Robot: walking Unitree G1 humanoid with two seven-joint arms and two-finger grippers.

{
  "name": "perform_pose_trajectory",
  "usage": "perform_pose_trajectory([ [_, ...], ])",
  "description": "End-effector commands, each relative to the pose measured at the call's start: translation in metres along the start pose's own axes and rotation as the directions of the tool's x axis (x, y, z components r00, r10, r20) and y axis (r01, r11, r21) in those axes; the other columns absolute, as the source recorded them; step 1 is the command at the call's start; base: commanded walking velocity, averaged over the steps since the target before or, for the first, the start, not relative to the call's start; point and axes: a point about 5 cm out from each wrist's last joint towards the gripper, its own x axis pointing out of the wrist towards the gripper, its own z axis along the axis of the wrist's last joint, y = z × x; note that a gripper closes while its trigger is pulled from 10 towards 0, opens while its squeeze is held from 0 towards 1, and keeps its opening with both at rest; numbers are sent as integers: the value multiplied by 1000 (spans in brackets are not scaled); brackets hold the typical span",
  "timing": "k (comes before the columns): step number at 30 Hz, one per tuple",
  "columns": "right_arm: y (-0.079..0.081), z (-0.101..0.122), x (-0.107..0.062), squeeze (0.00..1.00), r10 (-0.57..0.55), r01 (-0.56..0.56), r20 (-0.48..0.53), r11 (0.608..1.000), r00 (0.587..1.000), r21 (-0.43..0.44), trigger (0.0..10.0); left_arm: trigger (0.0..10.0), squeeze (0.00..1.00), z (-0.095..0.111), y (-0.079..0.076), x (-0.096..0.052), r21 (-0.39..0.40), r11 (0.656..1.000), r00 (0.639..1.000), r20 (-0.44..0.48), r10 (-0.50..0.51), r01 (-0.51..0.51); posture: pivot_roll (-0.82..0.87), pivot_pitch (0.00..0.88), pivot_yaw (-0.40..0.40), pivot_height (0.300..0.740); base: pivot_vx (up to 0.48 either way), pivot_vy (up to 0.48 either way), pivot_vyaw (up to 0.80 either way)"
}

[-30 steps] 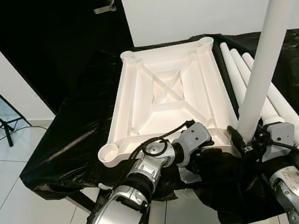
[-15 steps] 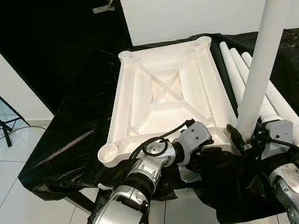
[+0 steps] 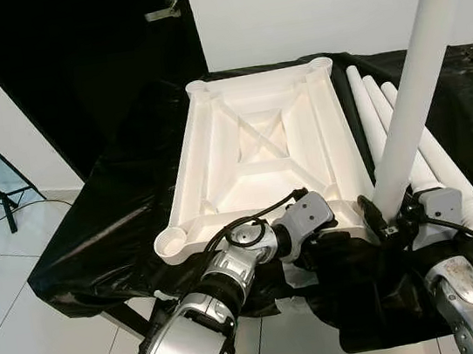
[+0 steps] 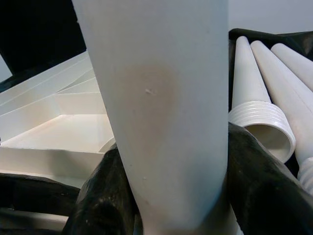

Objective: Building children table

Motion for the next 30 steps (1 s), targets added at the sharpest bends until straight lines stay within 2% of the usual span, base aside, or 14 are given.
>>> perform_pose_trajectory([
  [1, 7, -4, 2, 0, 22, -22, -19, 1000, 1000, 11, 10000, 10000, 0, -39, -18, 0, -107, 994, 990, -140, 7, -22, 62, 0, 39, 740, 0, 0, 0],
  [30, 8, -5, 4, 0, 24, -24, -23, 1000, 999, 20, 10000, 10000, 0, -40, -16, -2, -104, 994, 989, -146, 17, -32, 68, 0, 43, 740, 0, 0, 0],
])
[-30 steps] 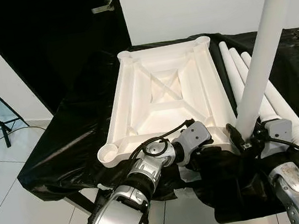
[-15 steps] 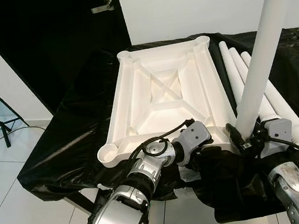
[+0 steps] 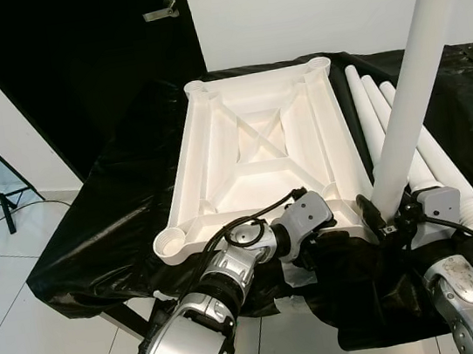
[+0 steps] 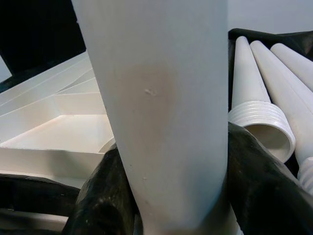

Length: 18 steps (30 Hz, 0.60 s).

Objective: Building children table

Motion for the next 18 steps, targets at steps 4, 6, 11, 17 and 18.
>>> perform_pose_trajectory([
  [4, 6, -5, 1, 0, 18, -18, -26, 1000, 999, 18, 10000, 10000, 0, -39, -18, 0, -105, 994, 989, -145, 9, -24, 65, 0, 45, 740, 0, 0, 0],
  [6, 6, -5, 0, 0, 17, -17, -28, 1000, 999, 17, 10000, 10000, 0, -39, -19, 0, -106, 994, 989, -145, 7, -23, 62, 0, 47, 740, 0, 0, 0],
  [11, 4, -5, -2, 0, 12, -11, -31, 1000, 999, 14, 10000, 10000, 0, -39, -19, 1, -107, 994, 989, -146, 6, -22, 60, 0, 47, 740, 0, 0, 0],
  [17, 3, -5, -1, 0, 9, -9, -30, 1000, 1000, 12, 10000, 10000, 0, -39, -19, 1, -107, 994, 989, -147, 6, -22, 62, 0, 47, 740, 0, 0, 0],
  [18, 3, -5, 0, 0, 12, -11, -28, 1000, 1000, 12, 10000, 10000, 0, -39, -19, 0, -107, 994, 989, -148, 7, -23, 66, 0, 47, 740, 0, 0, 0],
])
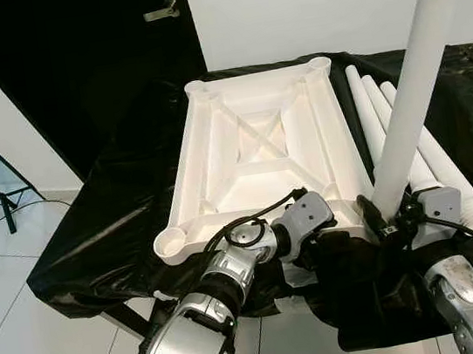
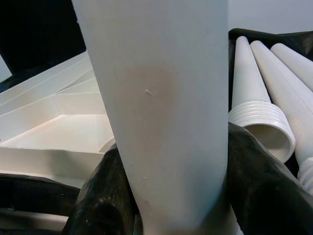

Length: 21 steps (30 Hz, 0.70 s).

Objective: Building children table

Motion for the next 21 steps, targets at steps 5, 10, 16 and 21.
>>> perform_pose_trajectory([
  [5, 5, -4, 3, 0, 26, -26, -21, 1000, 999, 12, 10000, 10000, 0, -39, -17, -1, -106, 994, 989, -149, 15, -31, 69, 0, 47, 740, 0, 0, 0],
  [10, 7, -4, 3, 0, 36, -35, -20, 999, 999, 15, 10000, 10000, 0, -40, -16, -2, -106, 994, 988, -151, 16, -33, 68, 0, 49, 740, 0, 0, 0],
  [16, 5, -4, 1, 0, 45, -45, -27, 999, 999, 6, 10000, 10000, 0, -39, -17, 0, -104, 994, 989, -150, 11, -27, 57, 0, 48, 740, 0, 0, 0],
  [21, 4, -5, -1, 0, 64, -64, -54, 998, 997, 2, 10000, 10000, 0, -38, -19, 2, -101, 995, 989, -148, 8, -23, 53, 0, 43, 740, 0, 0, 0],
])
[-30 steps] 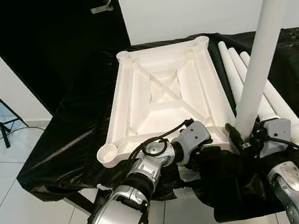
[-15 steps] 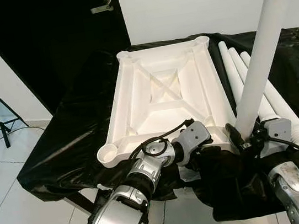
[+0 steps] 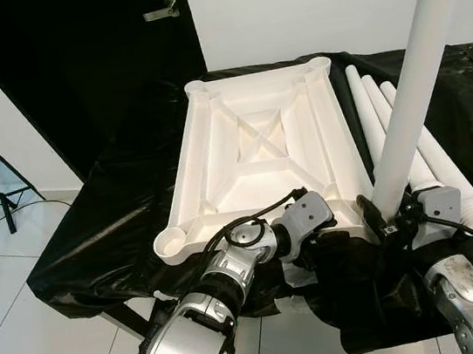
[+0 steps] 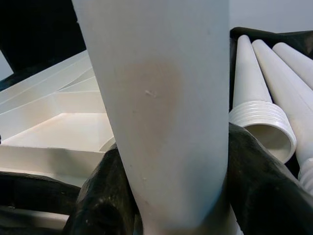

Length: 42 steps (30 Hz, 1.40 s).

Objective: Building children table

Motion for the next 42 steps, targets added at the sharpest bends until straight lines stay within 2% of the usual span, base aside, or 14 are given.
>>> perform_pose_trajectory([
  [1, 4, -6, -1, 0, 36, -36, -44, 999, 998, 10, 10000, 10000, 0, -38, -19, 2, -102, 995, 989, -148, 8, -23, 53, 0, 43, 740, 0, 0, 0],
  [8, 10, -8, -4, 0, 62, -61, -56, 998, 997, 13, 10000, 10000, 0, -38, -20, 2, -101, 995, 989, -148, 7, -22, 55, 0, 39, 740, 0, 0, 0],
  [9, 11, -6, -4, 1000, 70, -68, -40, 997, 997, 34, 10000, 10000, 0, -39, -20, 2, -102, 994, 989, -149, 7, -23, 57, 0, 39, 740, 0, 0, 0],
  [14, 12, -4, -4, 1000, 90, -89, -35, 996, 995, 16, 10000, 10000, 0, -39, -21, 2, -103, 994, 989, -149, 6, -22, 56, 0, 41, 740, 0, 0, 0],
  [15, 11, -4, -4, 192, 95, -95, -38, 995, 995, 6, 10000, 10000, 0, -39, -20, 2, -103, 994, 989, -149, 7, -22, 54, 0, 42, 740, 0, 0, 0],
  [18, 10, -4, -4, 192, 100, -100, -41, 995, 994, 0, 10000, 10000, 0, -39, -20, 2, -103, 994, 989, -149, 7, -22, 54, 0, 42, 740, 0, 0, 0],
  [19, 9, -3, -4, 0, 111, -112, -38, 994, 993, -15, 10000, 10000, 0, -39, -20, 2, -103, 994, 989, -150, 6, -22, 52, 0, 45, 740, 0, 0, 0],
  [22, -1, 4, -4, 0, 188, -190, -33, 975, 982, -111, 10000, 10000, 0, -39, -21, 2, -103, 994, 989, -150, 4, -19, 46, 0, 50, 740, 0, 0, 0],
  [32, -24, 7, -5, 0, 296, -310, -98, 930, 950, -200, 10000, 10000, 0, -39, -21, 3, -102, 995, 989, -151, 1, -16, 45, 0, 53, 740, 0, 0, 0],
  [33, -28, 7, -5, 0, 315, -333, -116, 918, 942, -213, 8863, 10000, 0, -39, -20, 2, -102, 995, 988, -151, 3, -18, 51, 0, 52, 740, 0, 0, 0],
  [34, -28, 7, -5, 0, 315, -333, -116, 918, 942, -213, 8863, 10000, 0, -39, -20, 2, -102, 995, 988, -151, 3, -18, 51, 0, 52, 740, 0, 0, 0],
  [35, -30, 7, -4, 0, 339, -361, -135, 908, 931, -212, 1569, 10000, 0, -39, -20, 2, -102, 995, 988, -152, 5, -21, 57, 0, 50, 740, 0, 0, 0],
  [36, -32, 6, -4, 0, 363, -389, -154, 899, 919, -201, 0, 10000, 0, -40, -20, 2, -103, 994, 988, -153, 8, -24, 57, 0, 50, 740, 0, 0, 0],
  [42, -28, -1, -8, 0, 391, -413, -171, 903, 904, -121, 0, 10000, 0, -42, -19, -1, -108, 994, 987, -157, 14, -32, 73, 0, 46, 740, 0, 0, 0],
])
